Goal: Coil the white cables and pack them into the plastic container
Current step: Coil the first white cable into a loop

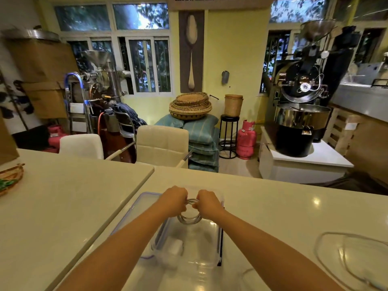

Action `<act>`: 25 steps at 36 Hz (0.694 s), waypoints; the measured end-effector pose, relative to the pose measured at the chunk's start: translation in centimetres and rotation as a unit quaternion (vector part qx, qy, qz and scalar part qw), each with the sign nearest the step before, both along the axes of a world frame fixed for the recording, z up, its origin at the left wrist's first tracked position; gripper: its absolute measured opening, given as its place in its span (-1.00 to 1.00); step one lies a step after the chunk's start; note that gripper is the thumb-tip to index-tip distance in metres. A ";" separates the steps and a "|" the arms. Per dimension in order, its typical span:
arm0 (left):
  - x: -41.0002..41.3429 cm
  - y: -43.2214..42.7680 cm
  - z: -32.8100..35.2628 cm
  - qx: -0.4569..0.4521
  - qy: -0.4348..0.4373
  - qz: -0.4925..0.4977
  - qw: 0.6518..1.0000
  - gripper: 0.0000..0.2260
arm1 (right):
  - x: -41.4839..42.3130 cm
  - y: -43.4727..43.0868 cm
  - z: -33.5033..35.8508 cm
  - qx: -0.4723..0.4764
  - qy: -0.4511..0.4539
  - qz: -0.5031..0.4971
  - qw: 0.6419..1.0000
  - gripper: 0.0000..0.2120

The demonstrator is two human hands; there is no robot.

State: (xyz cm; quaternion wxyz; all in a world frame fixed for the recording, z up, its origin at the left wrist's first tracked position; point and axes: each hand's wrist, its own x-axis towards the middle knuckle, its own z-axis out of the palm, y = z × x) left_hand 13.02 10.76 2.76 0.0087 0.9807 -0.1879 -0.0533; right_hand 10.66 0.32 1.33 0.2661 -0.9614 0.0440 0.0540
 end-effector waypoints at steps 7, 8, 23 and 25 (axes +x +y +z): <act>0.3 -1.0 -1.5 0.163 -0.060 -0.061 0.983 -0.74 | 0.9 0.8 -0.9 -0.030 0.012 -0.002 0.999 -0.76; 0.4 -1.2 -1.7 0.173 -0.063 -0.065 0.981 -0.74 | 0.9 0.9 -1.0 -0.033 0.012 -0.002 0.999 -0.77; 1.3 -1.4 -3.3 0.180 -0.113 -0.050 0.976 -0.79 | 1.2 0.7 -1.8 -0.069 0.015 -0.030 0.997 -0.75; 1.4 -1.4 -3.5 0.185 -0.119 -0.051 0.974 -0.78 | 1.1 0.7 -1.8 -0.061 0.015 -0.032 0.998 -0.76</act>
